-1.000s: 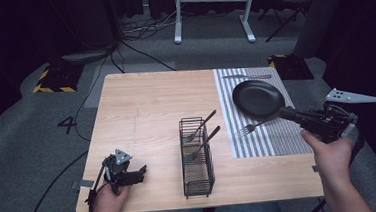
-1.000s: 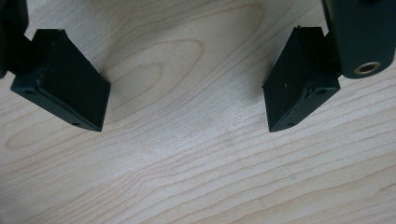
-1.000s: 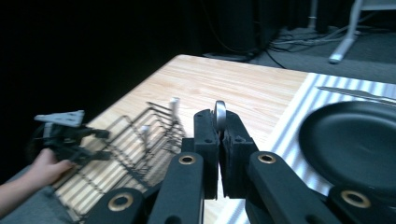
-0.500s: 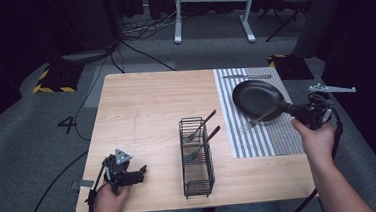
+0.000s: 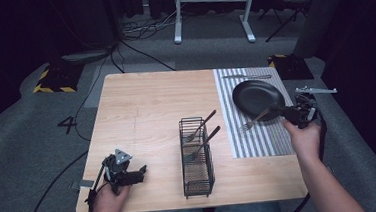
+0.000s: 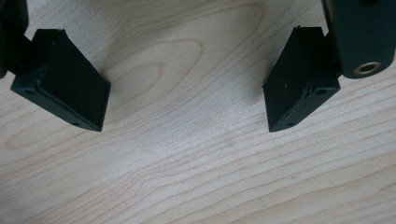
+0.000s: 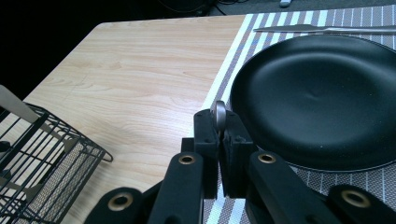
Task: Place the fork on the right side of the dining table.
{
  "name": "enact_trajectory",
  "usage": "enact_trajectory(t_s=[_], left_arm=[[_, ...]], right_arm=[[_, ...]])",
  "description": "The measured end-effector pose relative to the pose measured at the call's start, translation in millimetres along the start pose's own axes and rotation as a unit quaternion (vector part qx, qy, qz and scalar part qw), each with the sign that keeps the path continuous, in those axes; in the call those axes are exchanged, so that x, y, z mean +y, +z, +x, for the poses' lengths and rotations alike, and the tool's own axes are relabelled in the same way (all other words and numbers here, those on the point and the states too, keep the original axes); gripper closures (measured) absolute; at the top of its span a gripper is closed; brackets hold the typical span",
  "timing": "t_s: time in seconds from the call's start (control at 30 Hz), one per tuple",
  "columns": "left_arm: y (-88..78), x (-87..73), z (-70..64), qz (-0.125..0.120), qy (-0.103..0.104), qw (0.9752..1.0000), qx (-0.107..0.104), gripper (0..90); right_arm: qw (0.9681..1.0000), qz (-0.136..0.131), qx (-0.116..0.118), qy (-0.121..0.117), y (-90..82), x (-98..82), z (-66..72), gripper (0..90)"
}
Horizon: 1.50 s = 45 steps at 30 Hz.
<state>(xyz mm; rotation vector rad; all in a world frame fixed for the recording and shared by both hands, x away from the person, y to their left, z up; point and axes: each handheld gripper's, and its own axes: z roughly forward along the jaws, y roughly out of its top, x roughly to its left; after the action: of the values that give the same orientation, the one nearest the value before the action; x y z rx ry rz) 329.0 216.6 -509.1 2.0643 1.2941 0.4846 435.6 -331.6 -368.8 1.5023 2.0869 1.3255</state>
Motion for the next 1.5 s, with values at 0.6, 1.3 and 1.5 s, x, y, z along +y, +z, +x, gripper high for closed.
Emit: enact_trajectory(t_s=[0.6, 1.3, 1.5], left_arm=[[0.0, 0.0, 0.0, 0.000, 0.000, 1.0000, 0.000, 14.8], [0.0, 0.0, 0.0, 0.000, 0.000, 1.0000, 0.000, 14.8], [0.0, 0.0, 0.0, 0.000, 0.000, 1.0000, 0.000, 14.8]], right_arm=[[0.9997, 0.007, -0.019, 0.011, 7.9, -0.3, -9.8, 86.6], [0.9991, 0.026, -0.025, 0.025, 10.3, 3.2, -20.0, 81.4], [0.9985, 0.033, -0.030, 0.032, 11.0, 3.3, -26.8, 75.3]])
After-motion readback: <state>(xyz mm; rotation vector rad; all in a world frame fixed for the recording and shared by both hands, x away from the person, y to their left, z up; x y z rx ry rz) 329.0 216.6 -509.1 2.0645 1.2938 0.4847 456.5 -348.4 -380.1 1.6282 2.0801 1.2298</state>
